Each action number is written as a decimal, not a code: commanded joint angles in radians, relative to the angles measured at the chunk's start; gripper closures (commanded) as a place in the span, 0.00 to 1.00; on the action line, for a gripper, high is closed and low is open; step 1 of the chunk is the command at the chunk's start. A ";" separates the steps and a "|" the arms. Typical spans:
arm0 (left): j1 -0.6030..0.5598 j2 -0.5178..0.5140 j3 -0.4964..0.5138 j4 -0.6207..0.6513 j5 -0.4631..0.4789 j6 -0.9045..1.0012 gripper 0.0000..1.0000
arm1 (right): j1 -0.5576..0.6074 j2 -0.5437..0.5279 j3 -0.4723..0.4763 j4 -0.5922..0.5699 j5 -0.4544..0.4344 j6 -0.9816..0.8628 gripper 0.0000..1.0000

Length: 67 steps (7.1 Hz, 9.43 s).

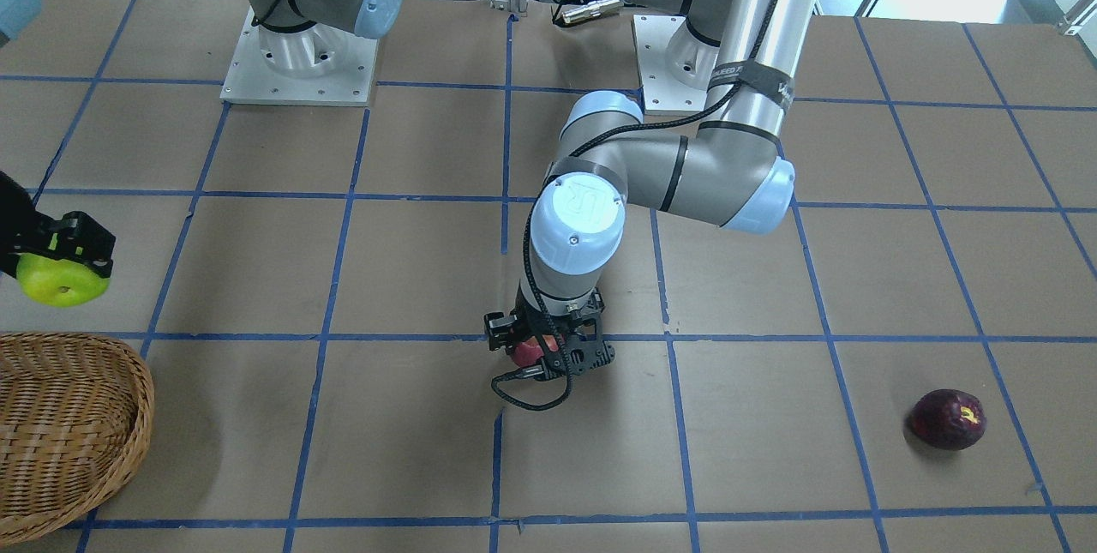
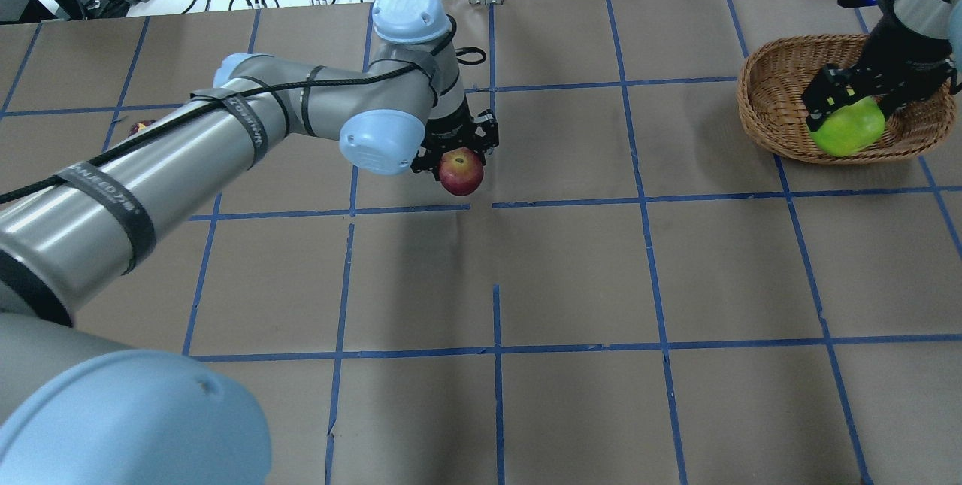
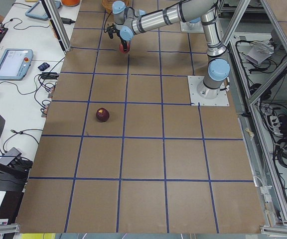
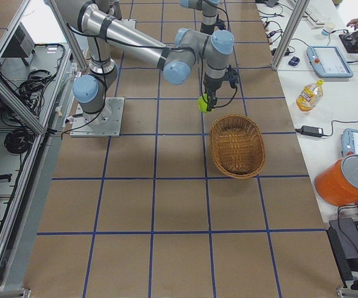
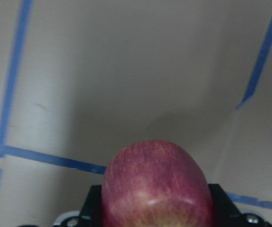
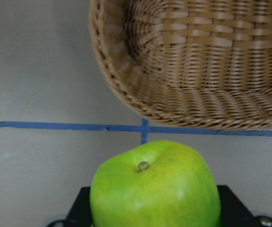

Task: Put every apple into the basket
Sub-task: 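Release the green apple into the basket while the left sets the red apple down, then move the left gripper to the dark purple apple and grasp it, then lift the dark purple apple with the left gripper while the right grasps the red apple, then carry the red apple to the basket while the left carries the dark apple mid-table, then release the red apple into the basket while the left sets the dark apple down, then raise the left gripper away while the right gripper leaves the basket toward the dark apple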

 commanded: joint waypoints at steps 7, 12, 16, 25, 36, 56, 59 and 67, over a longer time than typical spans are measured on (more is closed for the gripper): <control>0.136 0.091 0.185 -0.454 -0.052 0.244 0.00 | -0.099 0.429 -0.368 -0.175 -0.179 -0.075 1.00; 0.538 0.058 0.265 -0.393 0.115 0.955 0.00 | -0.099 0.484 -0.365 -0.175 -0.176 -0.071 0.08; 0.727 -0.076 0.292 -0.263 0.178 1.324 0.00 | -0.087 0.399 -0.364 -0.074 -0.170 -0.072 0.00; 0.756 -0.185 0.292 -0.191 0.172 1.353 0.49 | 0.479 0.227 -0.350 0.287 0.171 0.754 0.00; 0.391 0.017 0.210 -0.400 0.014 0.598 0.50 | 0.709 0.386 -0.135 -0.119 0.279 1.046 0.00; 0.010 0.228 0.212 -0.606 0.020 0.089 0.00 | -0.076 0.365 -0.195 -0.181 -0.054 -0.014 1.00; 0.084 0.384 0.177 -0.690 0.029 0.344 0.02 | -0.076 0.359 -0.195 -0.167 -0.049 -0.008 0.01; 0.272 0.565 -0.015 -0.502 0.037 0.623 0.00 | 0.268 0.156 -0.169 0.160 0.115 0.567 0.00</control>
